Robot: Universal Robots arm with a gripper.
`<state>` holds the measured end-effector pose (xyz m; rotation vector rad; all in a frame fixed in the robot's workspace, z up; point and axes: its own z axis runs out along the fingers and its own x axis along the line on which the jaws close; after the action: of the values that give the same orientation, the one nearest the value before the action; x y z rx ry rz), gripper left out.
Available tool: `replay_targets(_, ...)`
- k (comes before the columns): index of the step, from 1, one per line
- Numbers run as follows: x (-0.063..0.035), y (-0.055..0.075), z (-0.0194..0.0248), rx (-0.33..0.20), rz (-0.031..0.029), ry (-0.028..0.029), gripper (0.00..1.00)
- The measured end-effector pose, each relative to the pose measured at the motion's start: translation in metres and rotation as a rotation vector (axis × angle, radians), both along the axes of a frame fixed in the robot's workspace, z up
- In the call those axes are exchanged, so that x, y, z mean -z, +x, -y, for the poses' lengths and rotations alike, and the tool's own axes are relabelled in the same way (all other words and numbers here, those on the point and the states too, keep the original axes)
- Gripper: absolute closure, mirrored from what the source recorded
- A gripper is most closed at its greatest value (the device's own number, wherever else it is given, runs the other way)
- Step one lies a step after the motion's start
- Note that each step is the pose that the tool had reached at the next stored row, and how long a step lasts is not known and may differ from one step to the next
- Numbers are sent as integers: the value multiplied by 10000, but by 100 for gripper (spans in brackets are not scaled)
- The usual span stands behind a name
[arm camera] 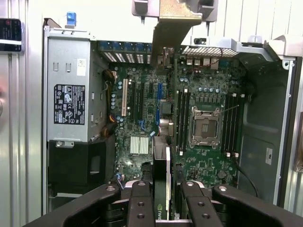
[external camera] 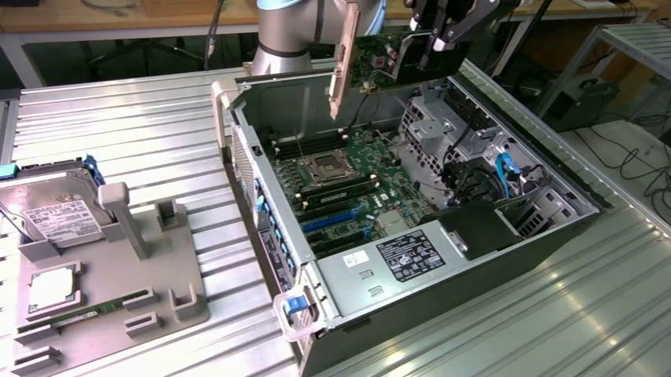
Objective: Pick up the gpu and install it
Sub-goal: 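Insert the gpu into the slot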
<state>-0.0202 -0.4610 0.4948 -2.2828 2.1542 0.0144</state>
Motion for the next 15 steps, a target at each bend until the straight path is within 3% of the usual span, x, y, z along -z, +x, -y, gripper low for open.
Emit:
replay_targets(4, 9, -2, 1, -2, 39, 6, 73)
replay_targets(9, 32, -2, 0, -4, 43, 26, 73)
replay_targets(15, 77, -8, -6, -187, 231, 26, 73)
